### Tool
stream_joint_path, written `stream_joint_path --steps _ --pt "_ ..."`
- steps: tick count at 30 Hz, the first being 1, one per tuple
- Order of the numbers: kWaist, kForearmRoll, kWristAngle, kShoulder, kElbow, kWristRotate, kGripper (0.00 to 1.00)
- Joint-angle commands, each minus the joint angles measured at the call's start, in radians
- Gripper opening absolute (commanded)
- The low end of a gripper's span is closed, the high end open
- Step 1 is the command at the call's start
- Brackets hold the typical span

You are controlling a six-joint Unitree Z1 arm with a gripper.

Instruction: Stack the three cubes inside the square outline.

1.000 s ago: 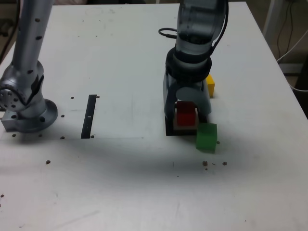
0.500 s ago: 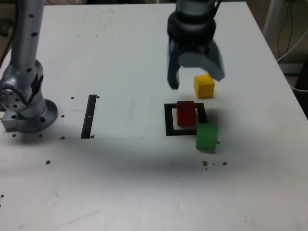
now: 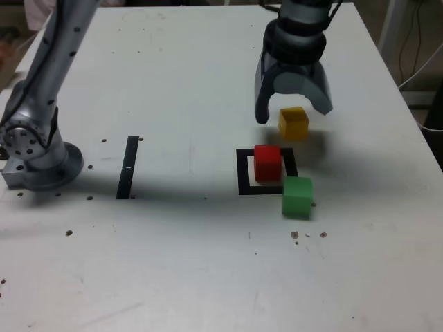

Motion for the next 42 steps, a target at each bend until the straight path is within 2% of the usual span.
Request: stream_joint_path --steps 1,6,14,24,30,36,42 --pt "0.012 -0.003 -0.006 0.018 -0.01 0.007 0.99" --pt "0.027 -0.023 -0.018 0.035 -0.005 0.011 0.95" --pt "0.032 -0.055 -0.026 0.042 -0.006 0.012 0.79" --pt "0.038 -0.054 -0.033 0.054 -0.009 0.006 0.52" --pt "0.038 -0.053 -0.043 0.062 -0.014 0.007 0.48" --pt "0.038 -0.05 -0.036 0.064 -0.04 0.033 0.34" --pt "0.038 -0.024 -0.04 0.07 -0.058 0.039 0.31"
